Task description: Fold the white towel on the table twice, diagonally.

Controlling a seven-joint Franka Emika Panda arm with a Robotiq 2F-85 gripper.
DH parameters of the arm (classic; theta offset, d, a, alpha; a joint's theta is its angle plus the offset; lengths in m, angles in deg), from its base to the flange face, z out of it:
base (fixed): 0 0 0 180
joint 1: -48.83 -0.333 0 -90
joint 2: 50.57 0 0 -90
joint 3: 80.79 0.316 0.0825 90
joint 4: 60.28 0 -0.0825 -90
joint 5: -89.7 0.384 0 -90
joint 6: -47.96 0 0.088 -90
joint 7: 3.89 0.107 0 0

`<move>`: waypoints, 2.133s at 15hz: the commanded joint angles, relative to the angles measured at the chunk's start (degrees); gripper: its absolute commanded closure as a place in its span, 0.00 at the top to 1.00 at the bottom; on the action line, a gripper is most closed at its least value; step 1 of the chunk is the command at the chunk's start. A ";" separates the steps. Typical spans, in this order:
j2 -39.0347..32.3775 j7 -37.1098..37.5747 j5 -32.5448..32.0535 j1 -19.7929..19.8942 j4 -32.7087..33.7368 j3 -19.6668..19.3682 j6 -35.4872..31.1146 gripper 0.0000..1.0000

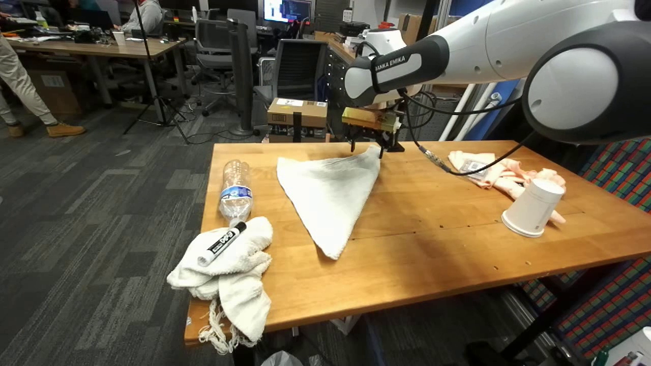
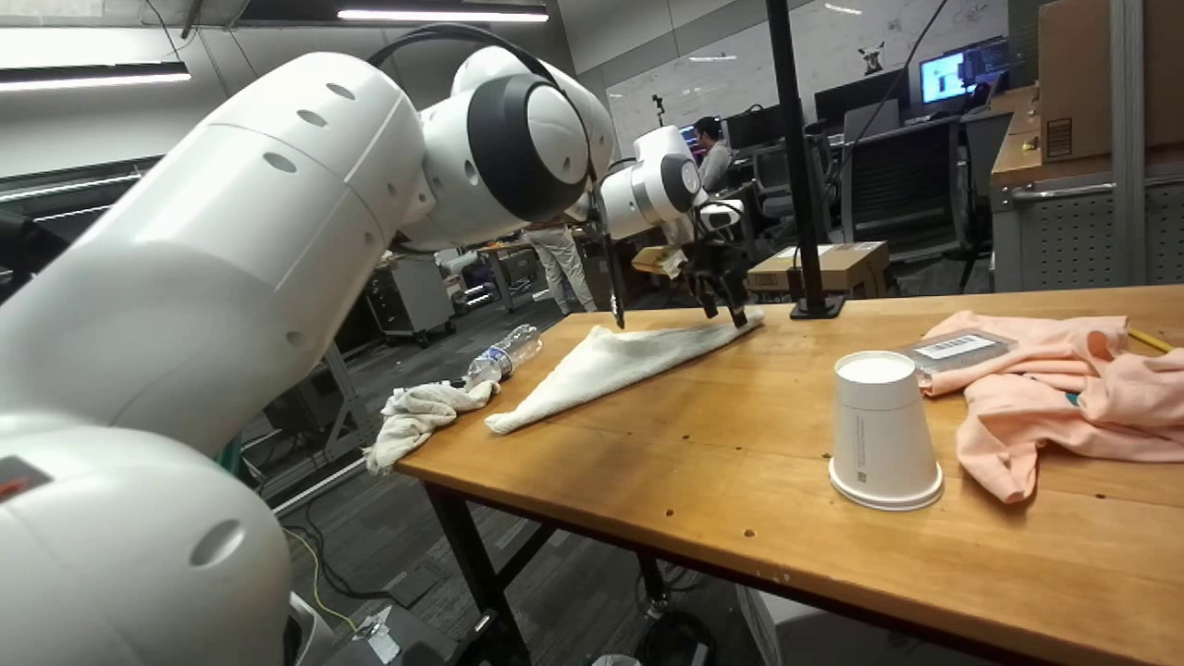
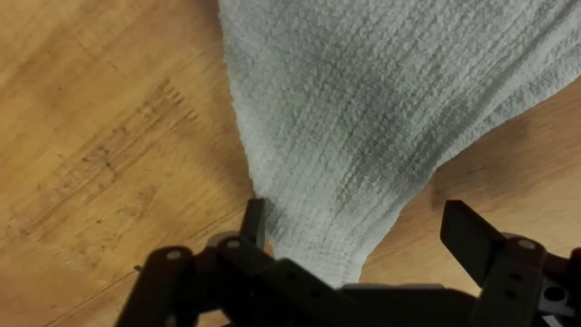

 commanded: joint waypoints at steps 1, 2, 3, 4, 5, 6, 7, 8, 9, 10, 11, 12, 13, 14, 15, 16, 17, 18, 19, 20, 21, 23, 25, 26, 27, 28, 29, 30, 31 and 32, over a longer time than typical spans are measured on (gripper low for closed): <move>-2.11 -1.17 2.07 0.66 3.83 -0.17 1.93 1.00; -2.29 -1.18 2.27 0.82 3.92 -0.11 2.03 1.00; -2.48 -1.20 2.48 0.95 4.01 -0.07 2.04 1.00; -2.68 -1.19 2.77 1.05 4.14 -0.04 2.07 1.00; -2.86 -1.18 2.95 1.11 4.23 0.01 2.17 0.98; -3.04 -1.11 3.07 1.11 4.34 0.00 2.23 0.75; -3.23 -1.02 3.21 1.08 4.49 0.00 2.32 0.73; -3.27 -0.98 3.41 1.00 4.61 0.03 2.45 0.68; -3.06 -0.94 3.60 0.84 4.66 0.08 2.57 0.59; -2.89 -0.92 3.59 0.67 4.66 0.13 2.62 0.51; -2.56 -0.91 3.44 0.36 4.46 0.13 2.66 0.44; -2.28 -0.93 3.30 0.12 4.31 0.13 2.64 0.35; -1.88 -0.91 3.17 -0.19 4.10 0.12 2.64 0.28; -1.45 -0.82 3.10 -0.51 3.81 0.14 2.57 0.19; -1.12 -0.66 3.02 -0.81 3.54 0.08 2.51 0.13; -0.61 -0.45 2.92 -1.17 2.97 0.03 2.30 0.06; -0.09 -0.15 2.78 -1.63 2.41 -0.04 2.02 0.02; 0.30 0.07 2.72 -2.02 1.98 -0.07 1.81 0.01; 0.81 0.42 2.63 -2.52 1.43 -0.11 1.52 0.01; 1.21 0.74 2.45 -3.07 1.02 -0.20 1.28 0.04; 1.84 0.96 1.80 -3.25 0.23 0.29 0.86 0.04; 3.18 1.15 1.30 -4.53 -0.94 0.07 0.38 0.04; 4.95 1.48 0.65 -5.93 -2.23 -0.21 -0.39 0.04; 5.89 1.71 0.36 -6.60 -2.97 -0.37 -0.79 0.04; 7.30 2.10 -0.13 -7.40 -4.36 -0.62 -1.63 0.04; 8.69 2.53 -0.63 -8.15 -5.77 -0.83 -2.29 0.04; 10.56 3.22 -1.38 -9.04 -7.91 -1.10 -3.18 0.04; 12.72 4.05 -2.15 -10.02 -10.67 -1.46 -4.44 0.04; 15.01 5.39 -3.11 -10.95 -13.59 -1.73 -5.55 0.04; 17.18 6.92 -3.74 -11.72 -16.35 -1.76 -6.50 0.04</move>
